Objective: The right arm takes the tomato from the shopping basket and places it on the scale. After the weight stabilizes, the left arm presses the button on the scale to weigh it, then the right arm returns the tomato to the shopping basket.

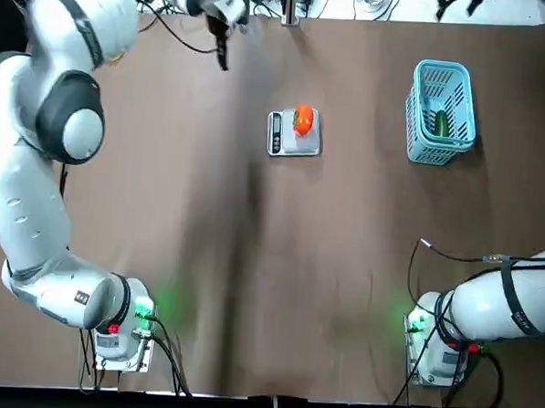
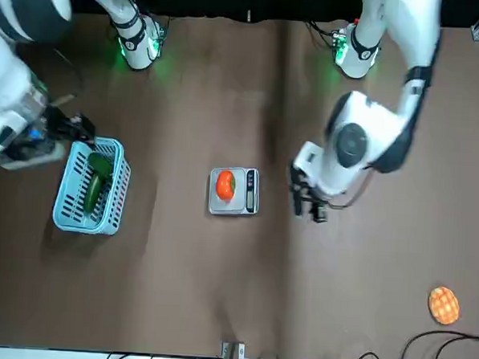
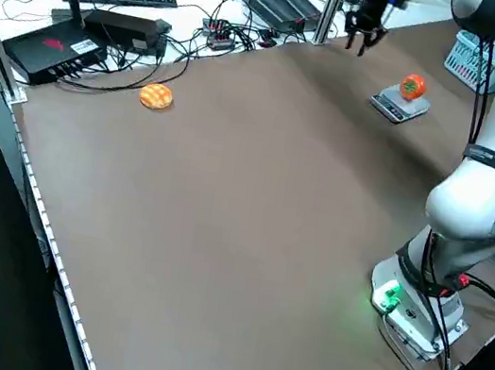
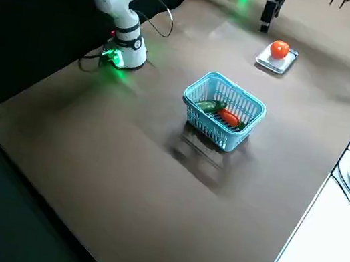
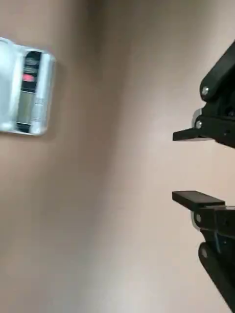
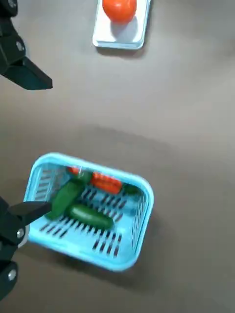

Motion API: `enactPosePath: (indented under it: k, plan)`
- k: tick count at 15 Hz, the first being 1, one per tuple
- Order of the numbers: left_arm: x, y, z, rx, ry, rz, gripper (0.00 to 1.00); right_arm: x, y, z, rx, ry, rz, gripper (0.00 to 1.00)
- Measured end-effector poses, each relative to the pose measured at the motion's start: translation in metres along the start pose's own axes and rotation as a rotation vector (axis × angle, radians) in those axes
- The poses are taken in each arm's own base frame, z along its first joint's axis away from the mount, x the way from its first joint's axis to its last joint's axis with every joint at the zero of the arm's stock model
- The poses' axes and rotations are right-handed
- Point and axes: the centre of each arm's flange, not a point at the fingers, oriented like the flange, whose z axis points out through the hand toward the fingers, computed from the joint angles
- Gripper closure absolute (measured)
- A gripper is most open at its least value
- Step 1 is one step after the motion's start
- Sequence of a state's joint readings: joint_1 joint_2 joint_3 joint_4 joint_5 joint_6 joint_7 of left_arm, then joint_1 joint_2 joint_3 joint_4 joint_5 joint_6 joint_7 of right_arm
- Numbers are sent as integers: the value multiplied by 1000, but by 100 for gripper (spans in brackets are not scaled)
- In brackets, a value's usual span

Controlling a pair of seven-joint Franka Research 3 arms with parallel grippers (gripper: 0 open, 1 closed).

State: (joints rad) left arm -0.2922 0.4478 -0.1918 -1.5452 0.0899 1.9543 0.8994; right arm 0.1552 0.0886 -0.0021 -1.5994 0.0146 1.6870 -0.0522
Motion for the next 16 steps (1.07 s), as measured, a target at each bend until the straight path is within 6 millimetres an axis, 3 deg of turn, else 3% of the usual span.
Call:
enactPosePath:
  k: [4, 5, 8, 11, 16]
  plan:
    - [-89, -31, -48, -7, -21, -128, 46, 31, -71, 60, 9, -10, -48, 0]
    - [-111, -32, -69, -4, -27, -163, 30, 45, -111, 97, 20, -9, -86, 0]
    - [-121, -21, -85, -36, -58, -207, 3, 59, -169, 158, 94, -17, -94, 0]
    - [-143, -23, -90, -59, -74, -254, 0, 61, -210, 203, 108, -34, -39, 0]
    - [-164, -27, -90, -76, -92, -376, 0, 54, -267, 234, 145, -21, 2, 0]
